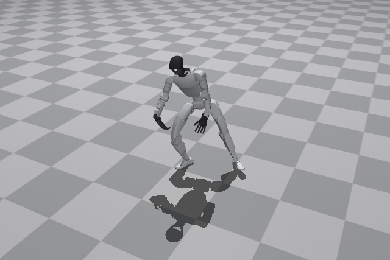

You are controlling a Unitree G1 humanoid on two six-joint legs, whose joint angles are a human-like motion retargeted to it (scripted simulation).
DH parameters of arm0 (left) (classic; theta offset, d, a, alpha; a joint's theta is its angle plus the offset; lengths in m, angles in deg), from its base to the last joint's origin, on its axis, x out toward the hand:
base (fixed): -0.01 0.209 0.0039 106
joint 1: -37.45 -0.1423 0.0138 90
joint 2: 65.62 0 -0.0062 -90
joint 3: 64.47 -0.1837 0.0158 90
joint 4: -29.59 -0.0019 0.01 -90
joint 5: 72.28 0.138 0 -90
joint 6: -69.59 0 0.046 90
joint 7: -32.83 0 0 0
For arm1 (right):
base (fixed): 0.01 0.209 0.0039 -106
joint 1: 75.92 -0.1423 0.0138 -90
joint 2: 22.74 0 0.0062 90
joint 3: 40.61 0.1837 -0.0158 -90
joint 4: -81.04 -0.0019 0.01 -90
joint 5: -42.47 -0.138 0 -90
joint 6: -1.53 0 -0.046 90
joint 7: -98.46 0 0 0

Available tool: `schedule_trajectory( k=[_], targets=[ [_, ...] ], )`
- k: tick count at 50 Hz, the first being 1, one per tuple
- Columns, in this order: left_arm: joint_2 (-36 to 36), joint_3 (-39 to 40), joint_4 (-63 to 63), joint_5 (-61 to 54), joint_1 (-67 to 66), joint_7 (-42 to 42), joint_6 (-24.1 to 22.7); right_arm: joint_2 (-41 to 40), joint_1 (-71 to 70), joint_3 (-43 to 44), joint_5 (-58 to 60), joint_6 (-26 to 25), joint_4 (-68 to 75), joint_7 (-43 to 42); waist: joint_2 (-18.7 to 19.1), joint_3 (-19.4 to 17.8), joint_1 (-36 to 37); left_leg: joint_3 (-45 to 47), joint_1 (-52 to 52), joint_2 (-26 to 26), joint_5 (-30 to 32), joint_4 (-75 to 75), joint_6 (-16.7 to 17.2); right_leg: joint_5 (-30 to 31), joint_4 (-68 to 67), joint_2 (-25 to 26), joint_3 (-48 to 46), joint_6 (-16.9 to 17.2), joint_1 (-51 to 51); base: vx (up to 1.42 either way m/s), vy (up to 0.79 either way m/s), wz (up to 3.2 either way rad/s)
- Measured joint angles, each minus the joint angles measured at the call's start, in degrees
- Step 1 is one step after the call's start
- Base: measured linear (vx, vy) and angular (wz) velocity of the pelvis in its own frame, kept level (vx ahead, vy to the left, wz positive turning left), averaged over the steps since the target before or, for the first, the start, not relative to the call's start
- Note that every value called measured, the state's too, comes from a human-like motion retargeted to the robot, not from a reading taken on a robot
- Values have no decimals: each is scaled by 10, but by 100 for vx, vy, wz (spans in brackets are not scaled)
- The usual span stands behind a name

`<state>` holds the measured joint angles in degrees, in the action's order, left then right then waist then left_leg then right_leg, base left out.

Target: Kungfu

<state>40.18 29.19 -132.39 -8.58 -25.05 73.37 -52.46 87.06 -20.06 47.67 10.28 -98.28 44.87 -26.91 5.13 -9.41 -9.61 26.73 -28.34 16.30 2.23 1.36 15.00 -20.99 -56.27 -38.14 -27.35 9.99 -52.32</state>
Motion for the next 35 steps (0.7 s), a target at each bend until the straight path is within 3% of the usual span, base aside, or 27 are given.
schedule_trajectory(
  k=[2, 5, 8, 12, 16, 27, 35],
  targets=[
    [15, 3, -61, -18, -22, 0, 13, -84, -35, -30, 94, -13, 70, 40, 7, 5, -17, 26, -22, -36, 34, -20, 0, 2, -22, -43, 12, 10, -31, -18, 24, 153],
    [19, 17, -78, -49, -53, 22, 15, -183, -37, -59, 189, -32, 122, 79, 10, -9, -14, 17, -38, -58, 38, -23, 0, 8, -41, -68, 31, 20, -56, 2, 21, 67],
    [13, 21, -60, -45, -78, 69, 33, -265, -2, -64, 198, -22, 136, 73, 12, -19, -16, -2, -43, -63, 41, -18, 0, 16, -44, -63, 45, 32, -56, 12, 4, 8],
    [-20, 15, -41, -37, -81, 107, 66, -316, 25, -70, 165, -50, 145, 101, 11, -40, -3, -8, -40, -31, 56, -13, 0, 24, -38, -19, 41, 32, -40, 6, -9, -40],
    [-44, 7, -20, -28, -83, 113, 80, -301, 27, -83, 134, -61, 138, 114, -11, -35, 0, -31, -33, -19, 64, -2, 0, 34, -24, 1, 41, 33, -28, 19, -8, -30],
    [-57, 29, 32, -67, -76, 85, 112, -215, 8, -94, 153, 10, 65, 45, -38, -43, 27, -79, -23, 32, 58, 35, 0, 68, 34, 73, 36, 37, 17, 13, 2, -36],
    [-74, 110, 70, -133, -114, 56, 154, -148, 39, -109, 140, 107, -22, -11, -52, -44, 56, -95, -28, 48, 60, 43, 0, 106, 78, 104, 44, 50, 48, 9, 9, -2]
  ],
)
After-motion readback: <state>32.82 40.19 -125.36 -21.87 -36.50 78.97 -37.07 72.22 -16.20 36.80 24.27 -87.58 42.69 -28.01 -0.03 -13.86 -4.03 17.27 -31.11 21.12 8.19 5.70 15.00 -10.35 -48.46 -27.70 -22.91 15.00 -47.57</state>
